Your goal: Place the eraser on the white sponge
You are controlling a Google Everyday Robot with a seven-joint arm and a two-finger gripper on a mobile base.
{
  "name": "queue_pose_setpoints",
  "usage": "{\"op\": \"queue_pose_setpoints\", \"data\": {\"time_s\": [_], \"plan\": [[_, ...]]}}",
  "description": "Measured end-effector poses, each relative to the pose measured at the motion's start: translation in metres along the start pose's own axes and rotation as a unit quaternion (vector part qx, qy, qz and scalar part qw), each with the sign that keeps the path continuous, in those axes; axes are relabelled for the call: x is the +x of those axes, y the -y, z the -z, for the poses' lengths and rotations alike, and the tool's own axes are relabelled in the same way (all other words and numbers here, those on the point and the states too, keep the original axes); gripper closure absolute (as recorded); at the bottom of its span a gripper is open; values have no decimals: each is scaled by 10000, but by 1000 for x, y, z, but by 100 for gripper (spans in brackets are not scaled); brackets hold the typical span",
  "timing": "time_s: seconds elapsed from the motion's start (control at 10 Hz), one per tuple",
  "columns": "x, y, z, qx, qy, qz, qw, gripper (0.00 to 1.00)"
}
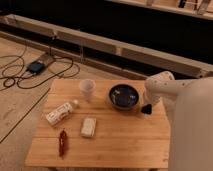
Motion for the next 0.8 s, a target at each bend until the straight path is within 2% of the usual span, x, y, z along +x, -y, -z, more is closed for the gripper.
{"op": "queue_pose_setpoints", "data": {"time_s": [0.1, 0.3, 0.4, 0.7, 0.8], "plan": [[-1, -19, 13, -59, 81, 261, 9996, 100], [-3, -70, 38, -201, 262, 913, 9953, 100], [-3, -106, 52, -302, 368, 1336, 9899, 100], [3, -188, 74, -590, 550, 2218, 9717, 100], [8, -217, 76, -735, 582, 2504, 9636, 100]]}}
